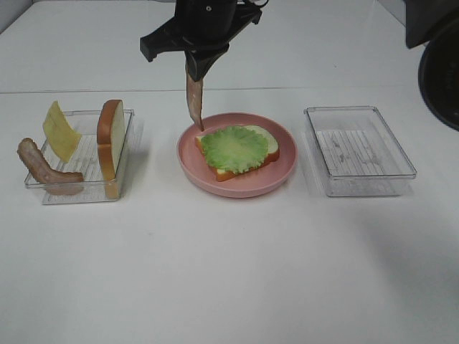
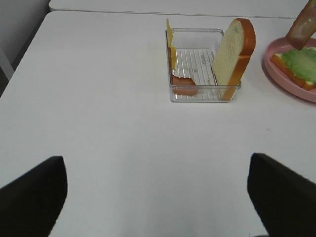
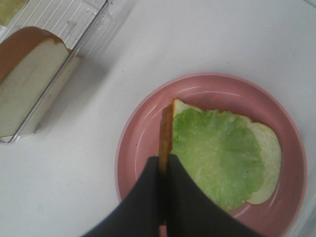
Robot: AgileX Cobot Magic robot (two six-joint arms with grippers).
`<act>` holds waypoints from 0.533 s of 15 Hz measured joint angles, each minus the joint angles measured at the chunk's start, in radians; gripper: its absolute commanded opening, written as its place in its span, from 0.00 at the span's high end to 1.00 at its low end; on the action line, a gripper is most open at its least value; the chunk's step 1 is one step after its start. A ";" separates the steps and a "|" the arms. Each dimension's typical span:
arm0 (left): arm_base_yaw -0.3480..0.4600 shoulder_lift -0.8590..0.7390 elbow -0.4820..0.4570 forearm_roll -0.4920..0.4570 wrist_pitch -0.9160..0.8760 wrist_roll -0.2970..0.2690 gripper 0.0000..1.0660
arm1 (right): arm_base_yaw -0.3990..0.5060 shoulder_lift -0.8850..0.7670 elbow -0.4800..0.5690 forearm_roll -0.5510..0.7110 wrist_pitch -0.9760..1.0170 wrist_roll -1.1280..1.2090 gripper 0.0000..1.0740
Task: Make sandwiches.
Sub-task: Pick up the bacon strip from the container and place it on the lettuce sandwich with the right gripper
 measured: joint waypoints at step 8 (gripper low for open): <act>0.000 0.000 0.000 0.000 0.000 0.000 0.15 | -0.001 0.113 0.000 -0.079 -0.001 0.000 1.00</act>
